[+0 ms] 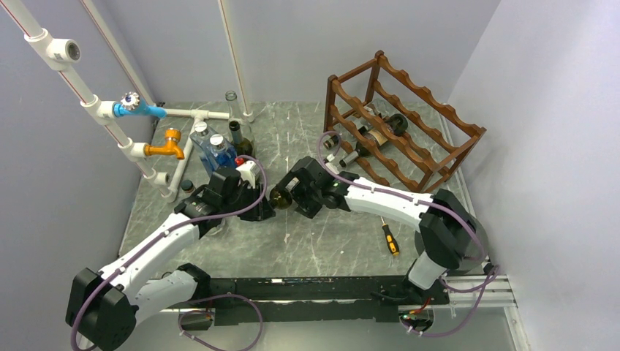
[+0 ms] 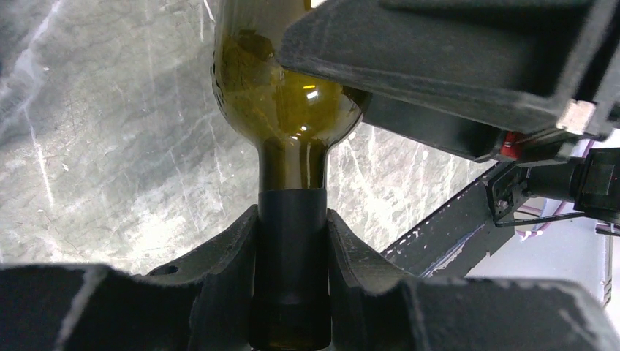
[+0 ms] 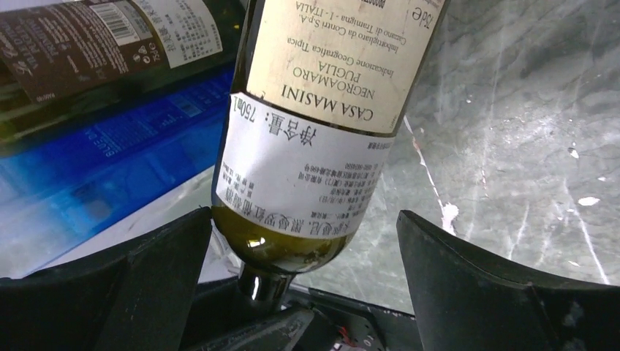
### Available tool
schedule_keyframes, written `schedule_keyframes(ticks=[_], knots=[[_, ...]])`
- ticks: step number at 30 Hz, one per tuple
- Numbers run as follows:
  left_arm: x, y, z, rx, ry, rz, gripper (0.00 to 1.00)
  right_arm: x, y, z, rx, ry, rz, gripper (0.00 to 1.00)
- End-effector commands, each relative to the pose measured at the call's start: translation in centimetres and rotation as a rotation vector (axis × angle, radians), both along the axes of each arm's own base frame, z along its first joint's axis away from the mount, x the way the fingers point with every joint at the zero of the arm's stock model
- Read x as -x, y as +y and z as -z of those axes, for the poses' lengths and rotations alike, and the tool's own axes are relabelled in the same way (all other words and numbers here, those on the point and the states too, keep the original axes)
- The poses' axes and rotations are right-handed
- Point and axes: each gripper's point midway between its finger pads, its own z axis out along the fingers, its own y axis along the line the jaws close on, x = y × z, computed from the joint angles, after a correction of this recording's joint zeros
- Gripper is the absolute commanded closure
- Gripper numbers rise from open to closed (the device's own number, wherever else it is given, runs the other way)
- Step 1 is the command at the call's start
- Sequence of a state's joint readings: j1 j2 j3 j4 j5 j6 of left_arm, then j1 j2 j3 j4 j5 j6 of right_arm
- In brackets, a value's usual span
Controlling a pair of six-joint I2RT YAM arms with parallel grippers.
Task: Put the wine bottle on the wine rack
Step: Pick up the wine bottle from the center of the board.
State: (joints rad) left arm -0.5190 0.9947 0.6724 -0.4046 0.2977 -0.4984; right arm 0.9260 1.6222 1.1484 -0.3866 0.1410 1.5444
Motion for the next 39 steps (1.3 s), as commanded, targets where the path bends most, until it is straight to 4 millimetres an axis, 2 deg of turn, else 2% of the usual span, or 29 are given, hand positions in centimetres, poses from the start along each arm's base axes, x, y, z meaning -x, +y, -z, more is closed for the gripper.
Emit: schedule_keyframes(ticks=[1, 8, 15, 20, 22, 25, 27, 28, 29, 30, 32, 34, 36, 39], knots=[[-0.6, -0.2, -0.3, 0.015, -0.023, -0.025, 1.0, -1.5, 0.9, 0.0, -0.028, 0.007, 0.077, 0.0], [-0.4, -0.4, 0.0, 0.017, -0.02, -0.014, 1.0, -2.5, 1.8, 1.6, -0.004, 0.017, 0.077, 0.01], [0.1, -0.6, 0.4, 0.023, -0.01, -0.003, 1.0, -3.2, 1.8, 2.3, 0.012, 0.005, 0.097, 0.08], [0.6, -0.6, 0.7, 0.013, -0.006, 0.019, 1.0, -3.3, 2.0, 2.9, -0.01, -0.013, 0.091, 0.29], [0.8, -0.5, 0.7, 0.002, -0.004, 0.032, 1.0, -3.5, 1.8, 3.1, 0.004, -0.026, 0.089, 0.44], [0.9, -0.2, 0.5, -0.016, -0.01, 0.041, 1.0, -3.8, 1.3, 2.6, 0.027, -0.059, 0.092, 0.74], [1.0, 0.0, 0.1, -0.025, -0.02, 0.043, 0.83, -4.0, 0.8, 2.1, 0.05, -0.085, 0.094, 0.89], [1.0, 0.1, -0.3, -0.024, -0.029, 0.044, 0.69, -4.0, 0.5, 1.8, 0.06, -0.096, 0.097, 0.97], [1.1, 0.1, -0.7, -0.022, -0.038, 0.047, 0.6, -4.0, 0.2, 1.6, 0.073, -0.103, 0.098, 1.0], [1.1, 0.1, -1.2, -0.016, -0.048, 0.052, 0.53, -4.0, -0.1, 1.5, 0.085, -0.113, 0.099, 1.0], [1.2, 0.0, -2.4, -0.003, -0.072, 0.062, 0.32, -3.7, -0.8, 1.3, 0.103, -0.127, 0.108, 1.0], [1.3, 0.0, -3.5, 0.008, -0.094, 0.073, 0.17, -3.3, -1.2, 1.3, 0.115, -0.142, 0.106, 1.0], [1.3, 0.0, -4.7, 0.012, -0.117, 0.081, 0.09, -3.0, -1.6, 0.9, 0.116, -0.158, 0.112, 1.0], [1.0, 0.1, -6.7, 0.01, -0.161, 0.084, 0.06, -2.5, -2.4, 0.6, 0.132, -0.188, 0.126, 1.0]])
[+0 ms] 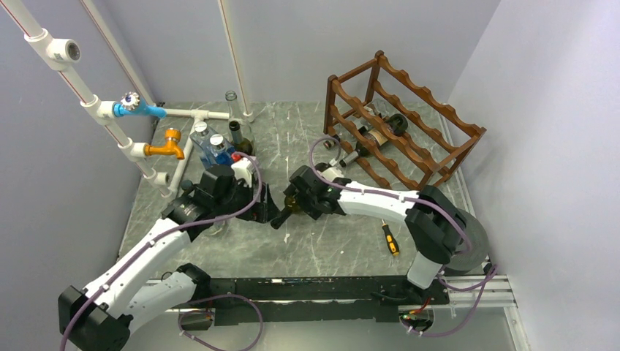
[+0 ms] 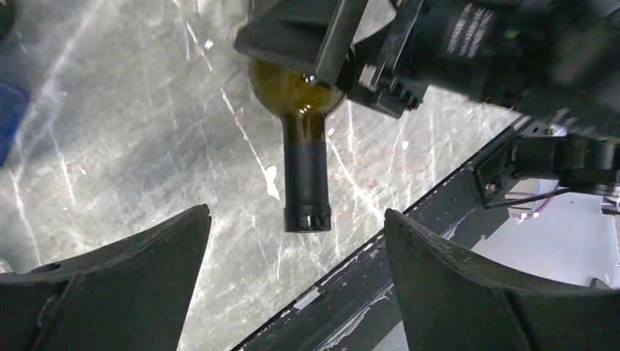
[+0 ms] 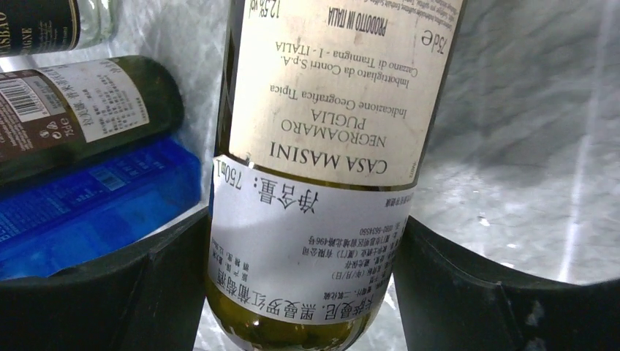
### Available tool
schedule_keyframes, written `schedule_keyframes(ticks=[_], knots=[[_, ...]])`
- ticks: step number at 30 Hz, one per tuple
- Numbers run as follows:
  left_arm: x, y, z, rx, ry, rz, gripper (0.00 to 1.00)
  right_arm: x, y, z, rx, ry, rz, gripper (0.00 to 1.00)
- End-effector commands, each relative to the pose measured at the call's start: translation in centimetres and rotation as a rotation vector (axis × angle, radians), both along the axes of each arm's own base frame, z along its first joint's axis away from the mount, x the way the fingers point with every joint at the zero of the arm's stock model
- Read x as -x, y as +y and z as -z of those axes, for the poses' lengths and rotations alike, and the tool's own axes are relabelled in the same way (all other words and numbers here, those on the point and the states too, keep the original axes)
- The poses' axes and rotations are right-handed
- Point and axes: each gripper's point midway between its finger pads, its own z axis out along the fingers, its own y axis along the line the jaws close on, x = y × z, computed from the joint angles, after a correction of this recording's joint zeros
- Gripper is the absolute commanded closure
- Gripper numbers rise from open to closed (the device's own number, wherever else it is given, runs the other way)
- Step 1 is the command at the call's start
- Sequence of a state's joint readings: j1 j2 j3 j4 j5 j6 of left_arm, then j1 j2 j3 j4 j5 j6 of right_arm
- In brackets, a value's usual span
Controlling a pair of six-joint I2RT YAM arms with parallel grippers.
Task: Put the wine bottle on the wine rack
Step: Pick up the wine bottle from the center of the board.
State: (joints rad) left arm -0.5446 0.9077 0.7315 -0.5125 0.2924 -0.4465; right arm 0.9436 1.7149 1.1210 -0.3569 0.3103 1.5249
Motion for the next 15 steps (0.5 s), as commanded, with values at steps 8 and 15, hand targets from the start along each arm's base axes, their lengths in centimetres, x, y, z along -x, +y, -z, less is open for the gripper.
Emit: schedule_keyframes(ticks=[8, 15], knots=[[-2.4, 0.6, -12.5, 0.02, -0.311, -0.004, 0.04, -0.2, -1.9, -4.7, -0.024, -0.187, 0.042, 1.0], [-4.7, 1.2, -22.5, 0.088, -0.558, -0.091, 0.03, -0.5, -2.6, -6.0, -0.02, -0.278, 0.027, 1.0]])
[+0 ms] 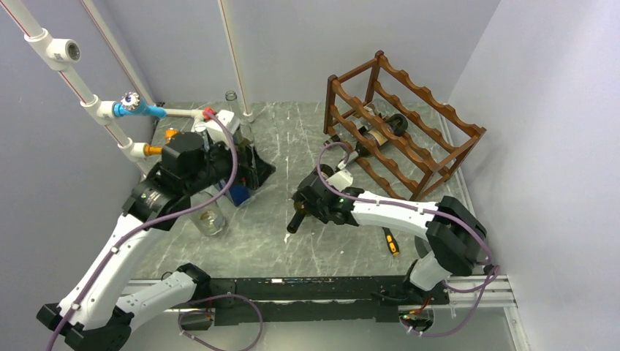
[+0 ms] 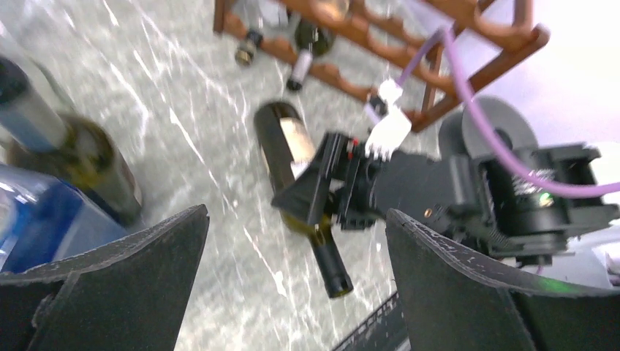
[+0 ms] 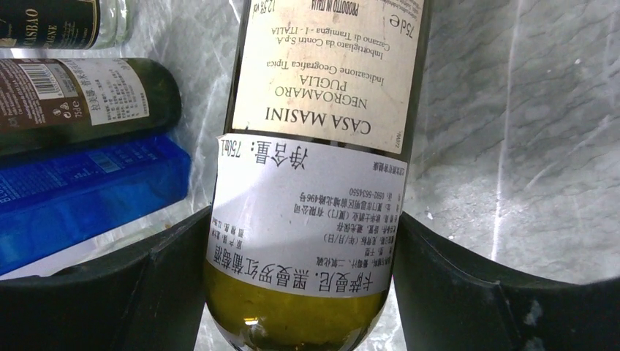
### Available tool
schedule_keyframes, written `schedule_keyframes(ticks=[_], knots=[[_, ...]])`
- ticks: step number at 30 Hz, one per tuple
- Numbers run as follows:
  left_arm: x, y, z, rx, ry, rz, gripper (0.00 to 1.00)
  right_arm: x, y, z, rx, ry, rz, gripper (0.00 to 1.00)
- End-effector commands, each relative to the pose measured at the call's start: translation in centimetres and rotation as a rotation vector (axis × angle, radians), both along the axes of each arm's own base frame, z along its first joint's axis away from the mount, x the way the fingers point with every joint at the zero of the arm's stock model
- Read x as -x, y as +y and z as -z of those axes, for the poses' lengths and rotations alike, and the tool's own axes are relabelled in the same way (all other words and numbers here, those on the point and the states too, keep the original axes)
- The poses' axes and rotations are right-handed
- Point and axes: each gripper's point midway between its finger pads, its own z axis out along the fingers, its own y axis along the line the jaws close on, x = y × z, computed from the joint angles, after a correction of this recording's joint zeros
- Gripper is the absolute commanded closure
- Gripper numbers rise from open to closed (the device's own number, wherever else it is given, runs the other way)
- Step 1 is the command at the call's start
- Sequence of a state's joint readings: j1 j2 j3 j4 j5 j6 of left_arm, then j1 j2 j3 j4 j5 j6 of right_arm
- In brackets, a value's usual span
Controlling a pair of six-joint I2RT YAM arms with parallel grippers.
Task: Put the wine bottle on the wine rack
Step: Pick up the wine bottle from the center of the board.
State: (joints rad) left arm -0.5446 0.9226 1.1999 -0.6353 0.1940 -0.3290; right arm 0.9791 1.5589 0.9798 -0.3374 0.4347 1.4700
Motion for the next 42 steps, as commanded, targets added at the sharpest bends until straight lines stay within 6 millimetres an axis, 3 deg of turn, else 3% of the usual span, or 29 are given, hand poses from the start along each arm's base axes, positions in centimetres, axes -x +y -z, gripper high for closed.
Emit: schedule_keyframes(ticks=[1, 5, 8, 12, 18, 37, 42], knots=[[-1.7, 0.9, -7.4, 0.067, -0.217, -0.077, 0.02, -1.9, 0.5, -4.8, -0.077, -0.164, 0.031, 1.0], [-2.9, 1.6, -12.0, 0.131, -0.362, -0.149, 0.01, -1.6, -0.4, -4.9, -0.057, -0.16, 0.066, 1.0], [-3.7, 1.9, -13.6, 0.128, -0.429, -0.175, 0.0, -1.3, -0.9, -5.1, -0.057, -0.163, 0.077, 1.0], [-4.7, 2.9, -12.0, 0.059, -0.441, -0.227, 0.01, -1.2, -1.1, -5.5, -0.054, -0.177, 0.071, 1.0], [-4.3, 3.5, -8.9, 0.024, -0.503, -0.223, 0.01, -1.6, -1.4, -6.0, -0.024, -0.202, 0.065, 1.0], [-4.0, 4.2, -8.4, 0.027, -0.51, -0.249, 0.01, -1.0, -1.1, -8.6, 0.076, -0.292, 0.065, 1.0], [-4.0, 4.1, -8.3, 0.028, -0.507, -0.248, 0.01, -0.7, -2.0, -9.3, 0.159, -0.303, 0.11, 1.0]])
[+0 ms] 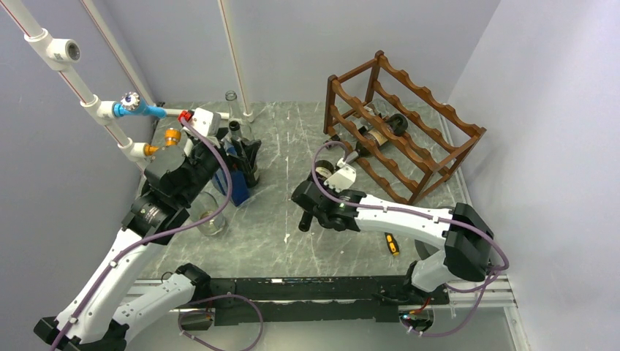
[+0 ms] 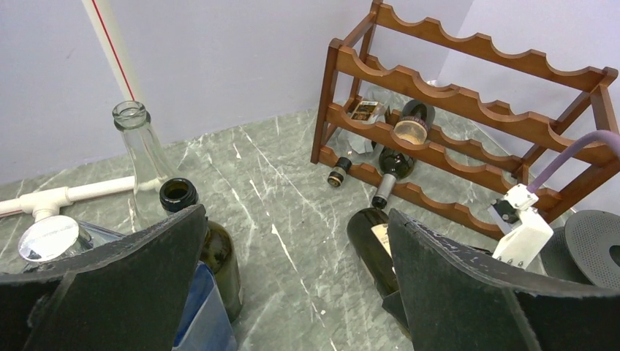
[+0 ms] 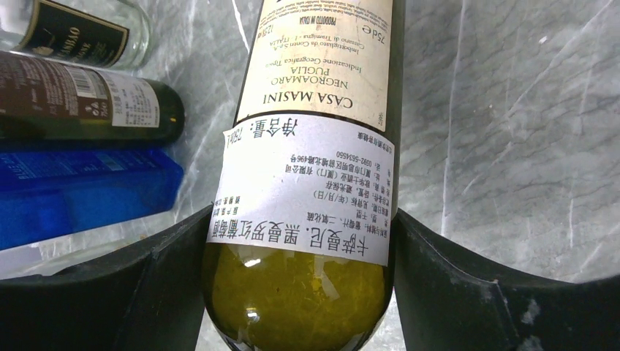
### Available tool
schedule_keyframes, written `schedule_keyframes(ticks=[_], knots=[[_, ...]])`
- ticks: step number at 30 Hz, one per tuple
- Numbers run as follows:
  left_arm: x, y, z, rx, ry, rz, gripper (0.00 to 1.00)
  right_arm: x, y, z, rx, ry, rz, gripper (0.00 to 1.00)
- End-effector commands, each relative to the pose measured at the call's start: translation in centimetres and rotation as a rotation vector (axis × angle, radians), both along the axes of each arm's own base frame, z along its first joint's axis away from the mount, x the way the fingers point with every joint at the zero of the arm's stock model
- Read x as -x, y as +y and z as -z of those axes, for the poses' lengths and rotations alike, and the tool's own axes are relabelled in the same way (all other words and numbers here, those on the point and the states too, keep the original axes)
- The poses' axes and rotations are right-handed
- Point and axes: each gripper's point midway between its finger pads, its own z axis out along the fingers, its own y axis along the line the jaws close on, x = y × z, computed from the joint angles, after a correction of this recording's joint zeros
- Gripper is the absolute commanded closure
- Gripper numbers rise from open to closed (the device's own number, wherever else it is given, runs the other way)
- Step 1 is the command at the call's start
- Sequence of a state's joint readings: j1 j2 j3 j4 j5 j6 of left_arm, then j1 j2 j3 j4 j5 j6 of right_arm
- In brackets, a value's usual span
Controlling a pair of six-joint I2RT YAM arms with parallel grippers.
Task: Put the wine bottle on the wine rack
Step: Pick up the wine bottle from the center of the board, then place the wine bottle in the wine rack.
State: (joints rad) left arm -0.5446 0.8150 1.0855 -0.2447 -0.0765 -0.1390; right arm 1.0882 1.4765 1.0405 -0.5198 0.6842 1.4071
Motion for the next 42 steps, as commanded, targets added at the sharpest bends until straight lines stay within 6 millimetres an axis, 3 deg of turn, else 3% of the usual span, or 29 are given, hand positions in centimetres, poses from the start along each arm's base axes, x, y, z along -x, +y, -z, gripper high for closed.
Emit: schedule_keyframes(ticks=[1, 5, 22, 42], knots=[[0.2, 0.2, -1.6, 0.022, -0.054, -0.006, 0.01, -1.9, -0.2, -5.5, -0.008, -0.152, 0.111, 1.0], [0.3, 0.3, -1.8, 0.026, -0.058, -0.006, 0.01, -1.6, -1.7, -5.8, 0.055, -0.143, 0.186, 1.0], [1.0, -0.3, -1.7, 0.018, -0.062, 0.013, 0.01, -1.6, -5.1, -3.5, 0.245, -0.131, 0.294, 1.0], [1.2, -1.2, -1.4, 0.017, -0.045, 0.04, 0.01, -3.7, -9.8, -2.7, 0.38, -0.165, 0.409, 1.0]])
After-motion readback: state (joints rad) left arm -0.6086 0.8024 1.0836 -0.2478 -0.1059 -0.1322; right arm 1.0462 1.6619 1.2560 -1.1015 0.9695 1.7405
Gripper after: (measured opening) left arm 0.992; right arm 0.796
